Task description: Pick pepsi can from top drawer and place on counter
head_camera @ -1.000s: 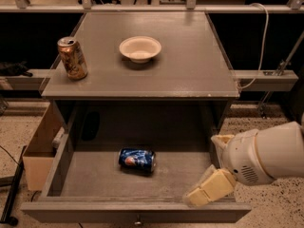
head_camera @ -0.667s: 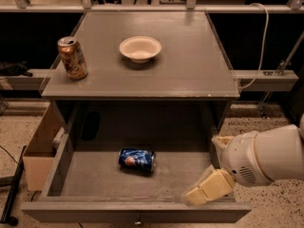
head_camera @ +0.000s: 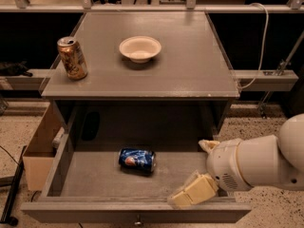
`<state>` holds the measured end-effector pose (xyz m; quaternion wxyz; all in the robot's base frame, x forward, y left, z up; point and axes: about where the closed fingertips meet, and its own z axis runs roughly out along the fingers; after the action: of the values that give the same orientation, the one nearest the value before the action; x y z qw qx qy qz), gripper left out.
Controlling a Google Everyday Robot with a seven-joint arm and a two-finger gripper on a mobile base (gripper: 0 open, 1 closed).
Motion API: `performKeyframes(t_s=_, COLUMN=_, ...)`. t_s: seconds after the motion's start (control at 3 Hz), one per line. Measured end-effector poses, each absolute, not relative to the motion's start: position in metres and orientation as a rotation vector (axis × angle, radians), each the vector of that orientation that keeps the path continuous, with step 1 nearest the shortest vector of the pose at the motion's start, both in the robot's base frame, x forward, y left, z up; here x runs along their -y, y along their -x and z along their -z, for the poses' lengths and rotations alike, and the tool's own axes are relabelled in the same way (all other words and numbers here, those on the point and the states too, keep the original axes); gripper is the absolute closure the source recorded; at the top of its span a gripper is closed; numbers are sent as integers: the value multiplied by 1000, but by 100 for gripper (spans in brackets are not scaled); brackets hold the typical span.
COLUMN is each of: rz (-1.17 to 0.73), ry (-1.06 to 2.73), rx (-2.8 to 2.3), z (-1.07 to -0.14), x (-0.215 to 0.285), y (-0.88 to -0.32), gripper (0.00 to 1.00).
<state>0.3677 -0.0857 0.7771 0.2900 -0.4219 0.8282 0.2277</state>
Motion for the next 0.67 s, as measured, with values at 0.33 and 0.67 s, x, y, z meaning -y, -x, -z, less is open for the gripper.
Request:
performKeyframes(t_s=0.33, rz=-569, ry=1063, rx=-2144, z=-770, x=69, y=-385, gripper=0)
performKeyframes(t_s=0.67, rz=-495, ry=990, rx=-2083, z=-771, x=53, y=-407, gripper=0)
